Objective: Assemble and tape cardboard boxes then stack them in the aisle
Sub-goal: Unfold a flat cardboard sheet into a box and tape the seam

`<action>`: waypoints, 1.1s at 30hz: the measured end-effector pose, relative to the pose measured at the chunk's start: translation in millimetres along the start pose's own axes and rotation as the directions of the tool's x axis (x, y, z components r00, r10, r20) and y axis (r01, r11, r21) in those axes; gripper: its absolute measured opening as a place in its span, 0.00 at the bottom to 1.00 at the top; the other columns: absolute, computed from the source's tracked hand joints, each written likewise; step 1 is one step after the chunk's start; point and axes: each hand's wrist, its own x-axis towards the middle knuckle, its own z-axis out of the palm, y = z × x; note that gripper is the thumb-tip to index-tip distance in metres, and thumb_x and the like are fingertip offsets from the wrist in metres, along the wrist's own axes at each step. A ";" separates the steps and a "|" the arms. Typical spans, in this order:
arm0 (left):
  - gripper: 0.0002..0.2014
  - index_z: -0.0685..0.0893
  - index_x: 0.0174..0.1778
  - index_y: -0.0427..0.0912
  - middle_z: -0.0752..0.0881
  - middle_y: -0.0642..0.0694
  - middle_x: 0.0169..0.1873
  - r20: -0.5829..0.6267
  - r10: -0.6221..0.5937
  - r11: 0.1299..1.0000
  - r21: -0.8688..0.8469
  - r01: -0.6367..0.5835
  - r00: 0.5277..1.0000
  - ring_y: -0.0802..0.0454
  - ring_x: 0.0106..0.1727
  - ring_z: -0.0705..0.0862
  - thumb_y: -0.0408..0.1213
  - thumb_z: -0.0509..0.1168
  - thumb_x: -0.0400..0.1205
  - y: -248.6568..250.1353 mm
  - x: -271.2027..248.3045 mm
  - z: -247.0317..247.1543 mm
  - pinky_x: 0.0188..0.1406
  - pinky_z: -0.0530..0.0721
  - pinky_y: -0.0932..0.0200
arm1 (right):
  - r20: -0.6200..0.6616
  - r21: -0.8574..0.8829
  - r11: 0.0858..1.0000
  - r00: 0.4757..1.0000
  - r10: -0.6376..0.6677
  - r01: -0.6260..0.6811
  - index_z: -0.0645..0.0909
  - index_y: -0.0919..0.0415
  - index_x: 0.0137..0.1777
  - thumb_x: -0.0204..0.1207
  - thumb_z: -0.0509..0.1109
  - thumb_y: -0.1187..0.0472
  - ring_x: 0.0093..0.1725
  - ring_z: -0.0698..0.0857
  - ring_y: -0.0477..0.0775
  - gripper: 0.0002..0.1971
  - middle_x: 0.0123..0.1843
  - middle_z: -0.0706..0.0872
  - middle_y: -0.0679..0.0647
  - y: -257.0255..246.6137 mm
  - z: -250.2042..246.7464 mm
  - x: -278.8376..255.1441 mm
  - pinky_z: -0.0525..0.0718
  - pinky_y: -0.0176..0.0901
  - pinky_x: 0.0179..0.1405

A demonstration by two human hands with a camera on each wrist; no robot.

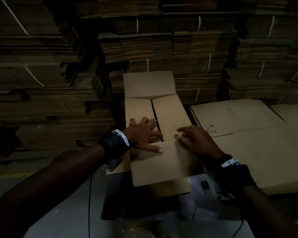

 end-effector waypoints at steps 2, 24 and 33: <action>0.36 0.73 0.73 0.67 0.57 0.46 0.84 -0.024 0.004 0.999 -0.039 -0.005 1.000 0.39 0.80 0.59 0.81 0.56 0.72 -3.9 -5.6 -1.6 0.65 0.70 0.26 | -0.003 -0.048 0.999 1.000 0.003 -0.003 0.82 0.48 0.72 0.83 0.68 0.43 0.61 0.84 0.58 0.20 0.60 0.85 0.54 -8.0 -7.3 10.2 0.81 0.51 0.58; 0.19 0.83 0.63 0.45 0.76 0.42 0.69 -0.683 -0.238 0.858 -0.482 -0.181 0.690 0.49 0.66 0.80 0.51 0.68 0.80 -31.0 -65.8 -8.1 0.54 0.87 0.53 | 0.211 -0.120 0.923 0.899 0.384 -0.366 0.50 0.44 0.87 0.66 0.73 0.26 0.87 0.44 0.71 0.55 0.90 0.43 0.60 -72.3 29.1 45.5 0.61 0.88 0.73; 0.08 0.88 0.51 0.33 0.80 0.32 0.67 -0.730 -0.525 0.843 -0.376 0.384 0.438 0.32 0.71 0.73 0.33 0.69 0.81 -52.8 -121.5 1.5 0.59 0.80 0.34 | -0.161 0.680 0.732 0.970 0.179 -0.022 0.84 0.47 0.70 0.82 0.71 0.67 0.68 0.85 0.50 0.20 0.68 0.88 0.52 -26.8 -52.2 33.4 0.86 0.59 0.68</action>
